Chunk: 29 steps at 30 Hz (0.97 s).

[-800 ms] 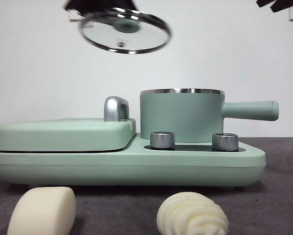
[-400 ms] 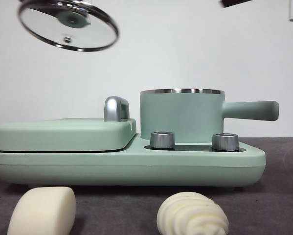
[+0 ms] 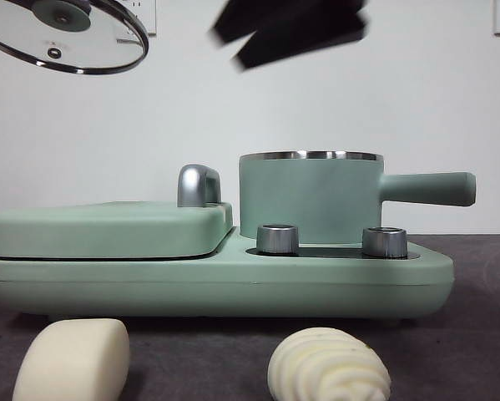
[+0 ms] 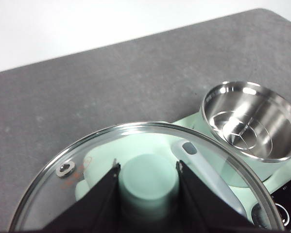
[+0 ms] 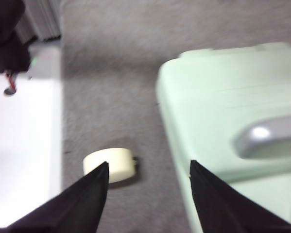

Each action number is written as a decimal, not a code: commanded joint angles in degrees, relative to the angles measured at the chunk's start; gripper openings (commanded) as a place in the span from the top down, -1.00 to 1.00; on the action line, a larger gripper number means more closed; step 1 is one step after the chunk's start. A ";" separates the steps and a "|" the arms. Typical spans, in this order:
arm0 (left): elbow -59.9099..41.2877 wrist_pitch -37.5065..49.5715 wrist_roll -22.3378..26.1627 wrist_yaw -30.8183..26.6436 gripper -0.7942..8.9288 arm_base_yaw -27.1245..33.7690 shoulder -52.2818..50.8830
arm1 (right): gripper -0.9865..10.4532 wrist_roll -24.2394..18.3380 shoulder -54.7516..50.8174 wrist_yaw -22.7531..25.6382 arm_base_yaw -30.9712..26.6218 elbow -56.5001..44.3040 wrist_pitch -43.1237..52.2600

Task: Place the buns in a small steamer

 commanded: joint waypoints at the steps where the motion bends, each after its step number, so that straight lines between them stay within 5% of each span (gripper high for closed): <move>1: 0.98 1.88 -0.46 0.28 0.81 0.24 -0.04 | 0.36 -1.70 4.74 0.13 3.41 1.03 2.19; 29: 0.98 1.90 -0.42 0.28 0.81 0.52 -0.02 | 0.15 -1.55 30.97 9.77 14.12 1.03 13.81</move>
